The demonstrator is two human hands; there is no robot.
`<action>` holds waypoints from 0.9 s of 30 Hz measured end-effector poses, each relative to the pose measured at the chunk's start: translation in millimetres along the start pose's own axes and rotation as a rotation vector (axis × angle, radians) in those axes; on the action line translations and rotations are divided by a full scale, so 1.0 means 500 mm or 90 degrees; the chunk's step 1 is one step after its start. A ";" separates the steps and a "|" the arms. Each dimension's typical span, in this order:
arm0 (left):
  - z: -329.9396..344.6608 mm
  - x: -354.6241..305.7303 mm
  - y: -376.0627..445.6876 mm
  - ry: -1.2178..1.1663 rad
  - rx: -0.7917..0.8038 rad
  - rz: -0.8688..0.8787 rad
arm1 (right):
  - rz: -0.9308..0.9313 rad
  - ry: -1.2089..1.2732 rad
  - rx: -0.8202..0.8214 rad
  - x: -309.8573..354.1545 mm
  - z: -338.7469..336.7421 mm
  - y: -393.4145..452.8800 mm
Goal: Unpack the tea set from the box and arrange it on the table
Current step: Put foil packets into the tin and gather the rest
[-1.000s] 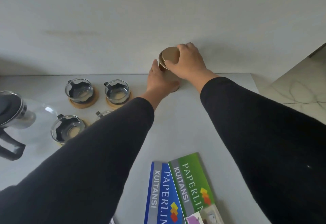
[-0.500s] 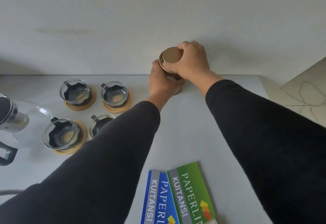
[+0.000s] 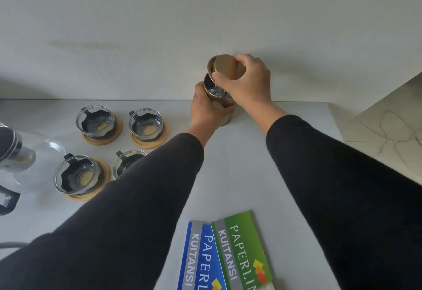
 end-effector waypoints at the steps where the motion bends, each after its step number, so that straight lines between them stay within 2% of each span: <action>1: -0.003 0.002 -0.003 0.012 0.009 -0.010 | -0.006 0.005 -0.024 0.000 -0.006 -0.010; 5: -0.022 0.034 -0.040 0.092 0.064 -0.056 | -0.007 0.021 -0.103 -0.022 -0.019 -0.084; 10: -0.041 0.101 -0.098 0.231 0.110 -0.077 | 0.005 -0.032 -0.167 -0.070 0.011 -0.207; 12: -0.046 0.123 -0.116 0.288 0.136 -0.072 | 0.010 -0.069 -0.132 -0.090 0.035 -0.244; 18: -0.063 0.154 -0.136 0.412 0.201 -0.010 | 0.032 -0.144 0.077 -0.121 0.107 -0.299; 27: -0.060 0.153 -0.135 0.447 0.200 0.028 | 0.025 -0.171 0.142 -0.124 0.148 -0.304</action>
Point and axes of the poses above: each hand's wrist, its own y-axis towards the middle knuckle, its own z-axis out of the palm, x = y × z, the point moved 3 cm from there along y, towards the middle knuckle
